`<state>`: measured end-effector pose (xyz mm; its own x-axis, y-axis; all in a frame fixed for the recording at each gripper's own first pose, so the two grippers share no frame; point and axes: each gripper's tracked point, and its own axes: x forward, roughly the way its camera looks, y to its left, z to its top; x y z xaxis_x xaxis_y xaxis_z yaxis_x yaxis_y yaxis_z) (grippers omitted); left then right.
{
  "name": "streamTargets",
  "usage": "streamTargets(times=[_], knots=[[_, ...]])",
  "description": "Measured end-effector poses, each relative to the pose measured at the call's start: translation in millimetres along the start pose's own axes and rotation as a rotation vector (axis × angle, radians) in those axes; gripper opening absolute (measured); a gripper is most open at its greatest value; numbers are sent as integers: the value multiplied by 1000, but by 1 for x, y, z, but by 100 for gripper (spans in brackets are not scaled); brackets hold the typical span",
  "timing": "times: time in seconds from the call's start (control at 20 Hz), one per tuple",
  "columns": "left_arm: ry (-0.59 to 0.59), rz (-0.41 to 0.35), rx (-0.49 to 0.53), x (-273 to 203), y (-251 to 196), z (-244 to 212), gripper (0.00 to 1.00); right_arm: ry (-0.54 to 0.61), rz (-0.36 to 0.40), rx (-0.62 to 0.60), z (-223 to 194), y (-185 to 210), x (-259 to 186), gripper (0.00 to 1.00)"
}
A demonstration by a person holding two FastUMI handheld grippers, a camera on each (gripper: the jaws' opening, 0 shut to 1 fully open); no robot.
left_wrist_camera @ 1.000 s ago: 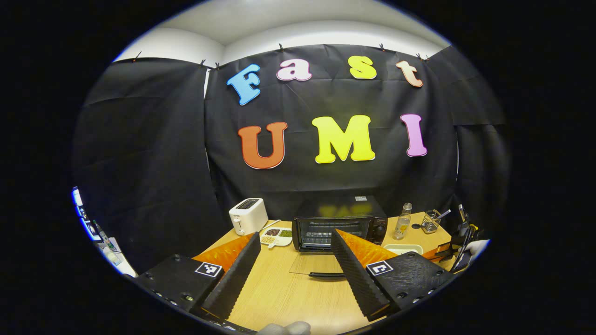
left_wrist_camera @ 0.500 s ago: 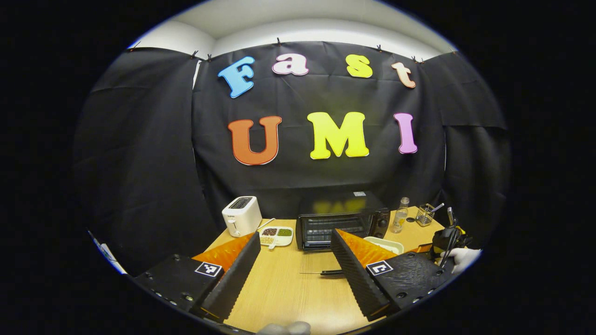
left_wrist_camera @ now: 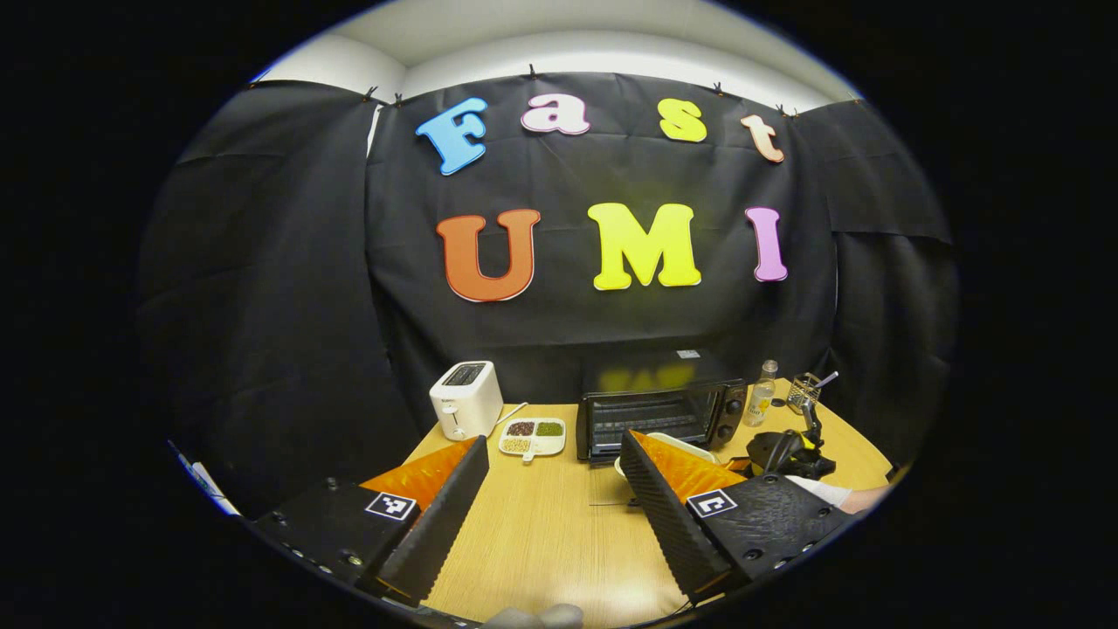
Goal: Open the electric oven with the left hand, put the food in, and close the electric oven.
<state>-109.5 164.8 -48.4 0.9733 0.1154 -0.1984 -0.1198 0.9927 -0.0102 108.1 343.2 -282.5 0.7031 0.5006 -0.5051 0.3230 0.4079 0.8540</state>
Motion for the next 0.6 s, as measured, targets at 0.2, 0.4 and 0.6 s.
streamTargets(times=[0.2, 0.4, 0.6], knots=[[27, 54, -6, 3, 11, -5, 97, -17, 5, 24, 22, 22, 35, 4], [37, 125, -11, 7, 23, -4, 97, -30, 17, 18, 51, 42, 66, 4], [63, 206, -35, 10, 31, -7, 96, -87, 29, -20, 86, 53, 86, 4]])
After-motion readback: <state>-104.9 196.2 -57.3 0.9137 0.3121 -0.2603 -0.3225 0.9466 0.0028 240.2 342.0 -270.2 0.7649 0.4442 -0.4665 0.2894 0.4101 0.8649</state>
